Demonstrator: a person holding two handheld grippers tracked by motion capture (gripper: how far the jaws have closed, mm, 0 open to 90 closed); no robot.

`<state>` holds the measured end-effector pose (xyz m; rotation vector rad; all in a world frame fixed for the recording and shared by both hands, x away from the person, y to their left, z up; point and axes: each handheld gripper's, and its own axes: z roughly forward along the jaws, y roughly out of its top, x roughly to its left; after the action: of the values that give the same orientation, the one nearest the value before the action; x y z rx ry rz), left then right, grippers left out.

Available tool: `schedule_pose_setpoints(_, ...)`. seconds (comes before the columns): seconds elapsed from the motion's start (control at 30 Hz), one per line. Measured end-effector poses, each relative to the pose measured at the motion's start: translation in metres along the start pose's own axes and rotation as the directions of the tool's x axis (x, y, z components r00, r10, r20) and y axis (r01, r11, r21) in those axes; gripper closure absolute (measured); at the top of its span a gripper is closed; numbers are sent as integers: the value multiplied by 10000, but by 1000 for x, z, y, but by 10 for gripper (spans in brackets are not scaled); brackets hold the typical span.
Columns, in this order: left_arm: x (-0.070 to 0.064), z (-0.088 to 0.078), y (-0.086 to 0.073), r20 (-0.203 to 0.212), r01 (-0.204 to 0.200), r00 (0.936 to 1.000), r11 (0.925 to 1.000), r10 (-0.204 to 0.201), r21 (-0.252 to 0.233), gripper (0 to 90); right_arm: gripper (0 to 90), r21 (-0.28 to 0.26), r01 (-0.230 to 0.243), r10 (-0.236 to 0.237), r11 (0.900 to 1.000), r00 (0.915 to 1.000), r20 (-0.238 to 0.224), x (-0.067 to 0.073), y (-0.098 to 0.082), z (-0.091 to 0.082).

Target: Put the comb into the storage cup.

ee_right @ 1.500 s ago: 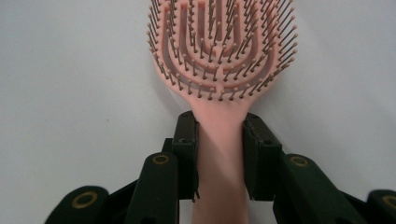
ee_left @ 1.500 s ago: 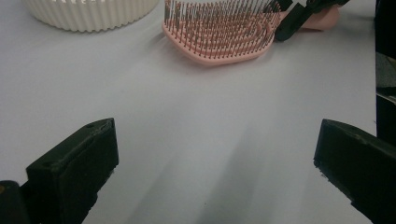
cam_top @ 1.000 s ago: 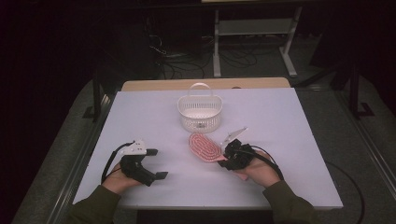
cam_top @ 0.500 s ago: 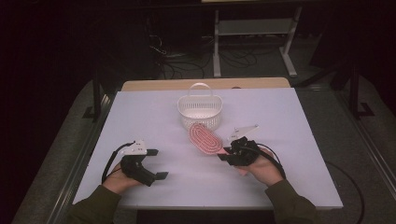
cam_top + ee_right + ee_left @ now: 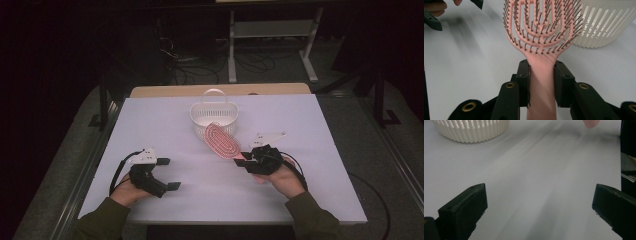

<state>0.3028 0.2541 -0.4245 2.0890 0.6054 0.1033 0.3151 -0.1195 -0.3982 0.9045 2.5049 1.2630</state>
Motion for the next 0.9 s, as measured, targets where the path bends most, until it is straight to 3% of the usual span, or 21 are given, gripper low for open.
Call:
schedule_pose_setpoints(0.43,-2,7,18,-83,-45,10000,10000,46,81,0,685,-236,-79,78,9997,10000,-34,-2,-1,-2)
schedule_pose_setpoints(0.7,-3,13,26,171,-100,9998,9992,93,383,1,685,-179,-97,95,9998,9999,-92,-3,-1,-2)
schedule_pose_setpoints(0.9,-2,14,32,229,-128,9997,9996,122,245,3,685,-163,-89,88,9998,9999,-72,-3,-1,-2)
